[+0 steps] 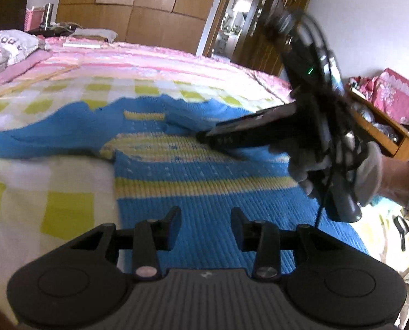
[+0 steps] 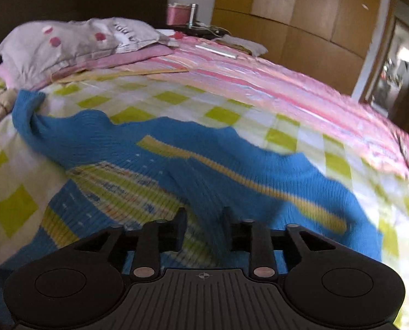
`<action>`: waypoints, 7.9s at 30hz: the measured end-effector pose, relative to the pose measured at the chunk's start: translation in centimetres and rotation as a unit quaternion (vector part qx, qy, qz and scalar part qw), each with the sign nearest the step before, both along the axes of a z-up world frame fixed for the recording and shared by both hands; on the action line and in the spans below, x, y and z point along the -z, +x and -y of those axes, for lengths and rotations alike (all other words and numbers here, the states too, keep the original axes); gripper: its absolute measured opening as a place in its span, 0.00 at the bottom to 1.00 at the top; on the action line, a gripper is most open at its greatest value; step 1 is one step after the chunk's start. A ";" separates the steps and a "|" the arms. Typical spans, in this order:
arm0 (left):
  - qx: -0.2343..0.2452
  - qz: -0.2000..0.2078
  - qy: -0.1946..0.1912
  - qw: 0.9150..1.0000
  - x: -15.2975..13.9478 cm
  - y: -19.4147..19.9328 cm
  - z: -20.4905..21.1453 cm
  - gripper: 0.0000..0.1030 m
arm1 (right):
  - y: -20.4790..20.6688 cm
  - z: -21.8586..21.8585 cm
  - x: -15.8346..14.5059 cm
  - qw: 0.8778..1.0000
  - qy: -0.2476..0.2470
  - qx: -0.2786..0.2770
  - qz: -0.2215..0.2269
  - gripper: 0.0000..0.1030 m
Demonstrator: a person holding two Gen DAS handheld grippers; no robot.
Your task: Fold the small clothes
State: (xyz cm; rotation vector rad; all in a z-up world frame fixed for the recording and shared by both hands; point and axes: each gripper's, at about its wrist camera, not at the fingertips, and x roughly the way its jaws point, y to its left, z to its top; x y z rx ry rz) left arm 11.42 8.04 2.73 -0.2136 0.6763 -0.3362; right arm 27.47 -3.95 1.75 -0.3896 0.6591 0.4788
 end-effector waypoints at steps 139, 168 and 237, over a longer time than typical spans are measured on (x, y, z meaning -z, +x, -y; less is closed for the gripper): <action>-0.192 0.039 0.067 0.978 -0.1 7.1 -4.9 0.55 | 7.9 6.4 -7.8 0.929 0.344 0.092 -0.106 0.07; -0.154 0.005 0.170 0.973 2.6 12.6 0.4 0.56 | 4.1 20.5 1.3 0.899 0.361 0.218 -0.115 0.21; -0.127 0.044 0.168 0.976 -0.2 6.7 -0.2 0.65 | -0.7 20.2 1.0 0.925 0.285 0.241 -0.073 0.17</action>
